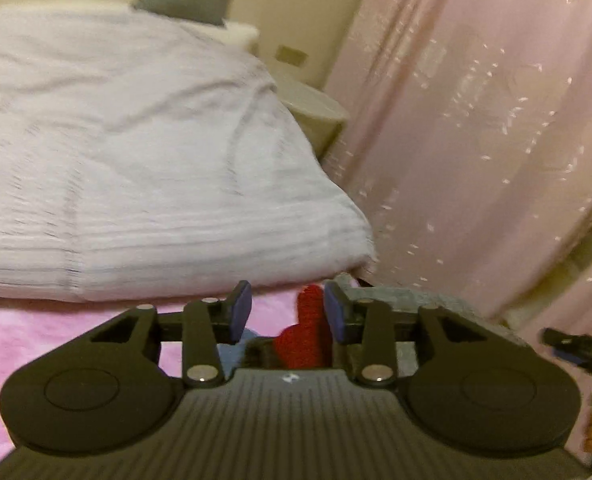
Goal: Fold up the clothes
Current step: 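Lower the shorts onto the red sweater atop the stack and open both grippers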
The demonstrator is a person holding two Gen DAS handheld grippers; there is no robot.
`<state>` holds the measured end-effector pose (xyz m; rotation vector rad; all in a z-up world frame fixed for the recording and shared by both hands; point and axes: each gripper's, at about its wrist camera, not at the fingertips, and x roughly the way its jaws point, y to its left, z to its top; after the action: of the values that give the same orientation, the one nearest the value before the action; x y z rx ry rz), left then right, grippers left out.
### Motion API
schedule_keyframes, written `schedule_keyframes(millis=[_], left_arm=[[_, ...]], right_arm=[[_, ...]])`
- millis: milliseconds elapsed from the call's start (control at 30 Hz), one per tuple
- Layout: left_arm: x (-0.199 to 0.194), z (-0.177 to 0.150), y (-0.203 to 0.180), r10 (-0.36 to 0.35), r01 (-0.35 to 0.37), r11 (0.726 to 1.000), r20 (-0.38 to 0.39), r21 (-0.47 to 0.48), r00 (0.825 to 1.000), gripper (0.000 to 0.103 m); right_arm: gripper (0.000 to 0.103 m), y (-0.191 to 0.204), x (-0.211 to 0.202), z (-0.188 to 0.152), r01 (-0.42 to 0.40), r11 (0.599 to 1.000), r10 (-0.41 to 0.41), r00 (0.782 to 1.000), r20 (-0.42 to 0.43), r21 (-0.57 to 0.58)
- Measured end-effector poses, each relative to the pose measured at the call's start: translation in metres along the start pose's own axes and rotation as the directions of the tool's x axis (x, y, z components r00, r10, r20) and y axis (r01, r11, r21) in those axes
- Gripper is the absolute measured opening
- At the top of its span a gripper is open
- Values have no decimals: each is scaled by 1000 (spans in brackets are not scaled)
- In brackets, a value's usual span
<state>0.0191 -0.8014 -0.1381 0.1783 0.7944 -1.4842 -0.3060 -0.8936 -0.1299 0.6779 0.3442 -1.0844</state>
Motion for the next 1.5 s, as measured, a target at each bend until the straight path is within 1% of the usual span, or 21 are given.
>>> schedule_keyframes(millis=[33,67,133,200,233,267,300,367,433,467,533,700,800,867,1033,1100,1133,1167,1367,1467,1500], left_arm=[[-15,-2,-4,3,-4,1000,18,13,1000,30],[-30,-3,-9,7,-7,1000,36,27,999,22],[-57,-19,-25,-30,28,998,32,65,999,13],[-71,-40,-41,-48,46,994,23,101,999,13],[-78,-50,-49,-57,54,991,18,119,998,13],[-77,-59,-57,-51,49,987,6,156,999,13],[-69,-67,-61,-21,24,984,-16,178,1000,13],[-54,-83,-68,43,-28,974,-59,223,997,10],[-46,-88,-65,71,-53,973,-74,227,995,11],[-42,-90,-63,85,-65,971,-80,228,993,11],[-46,-87,-61,92,-72,976,-89,208,992,11],[-67,-80,-77,153,-136,968,-68,209,986,11],[-59,-80,-74,183,-160,972,-124,174,975,11],[-69,-76,-75,200,-178,971,-138,158,970,11],[-126,-76,-95,283,-261,948,-106,185,953,15],[-149,-78,-104,297,-280,947,-101,159,949,20],[-161,-79,-108,304,-289,946,-99,146,947,23],[-174,-82,-113,309,-295,946,-95,137,946,24],[-229,-82,-146,308,-297,946,-75,133,948,34],[-253,-81,-160,302,-291,946,-59,142,951,39],[-261,-83,-163,302,-291,945,-55,147,952,40]], right_arm=[[75,3,-14,-1,2,1000,-2,1000,28,-13],[75,7,-29,-2,4,1000,-3,998,56,-27],[75,18,-52,-15,-47,998,50,997,58,-49],[74,35,-68,-34,-103,990,106,994,33,-94],[70,44,-73,-44,-120,985,124,992,19,-124],[65,54,-74,-54,-137,977,139,990,1,-164],[65,63,-73,-64,-147,968,145,989,-21,-203],[61,76,-55,-83,-131,961,113,990,-88,-242],[54,86,-32,-100,-104,958,65,986,-153,-266],[54,84,-26,-105,-98,959,55,985,-166,-267],[54,84,-28,-105,-97,959,52,983,-174,-266],[54,78,-53,-102,-100,967,63,985,-163,-236],[54,77,-42,-106,-79,963,19,974,-226,-259],[54,79,-49,-104,-65,962,0,971,-239,-264],[55,83,-101,-98,-89,969,37,975,-220,-229],[59,85,-121,-97,-91,971,42,975,-219,-220],[70,85,-132,-95,-96,973,50,975,-216,-208],[76,86,-141,-92,-99,975,56,976,-212,-200],[77,96,-200,-77,-112,975,74,978,-196,-191],[87,100,-225,-73,-109,974,73,980,-183,-197],[87,102,-234,-72,-106,974,71,982,-176,-199]])
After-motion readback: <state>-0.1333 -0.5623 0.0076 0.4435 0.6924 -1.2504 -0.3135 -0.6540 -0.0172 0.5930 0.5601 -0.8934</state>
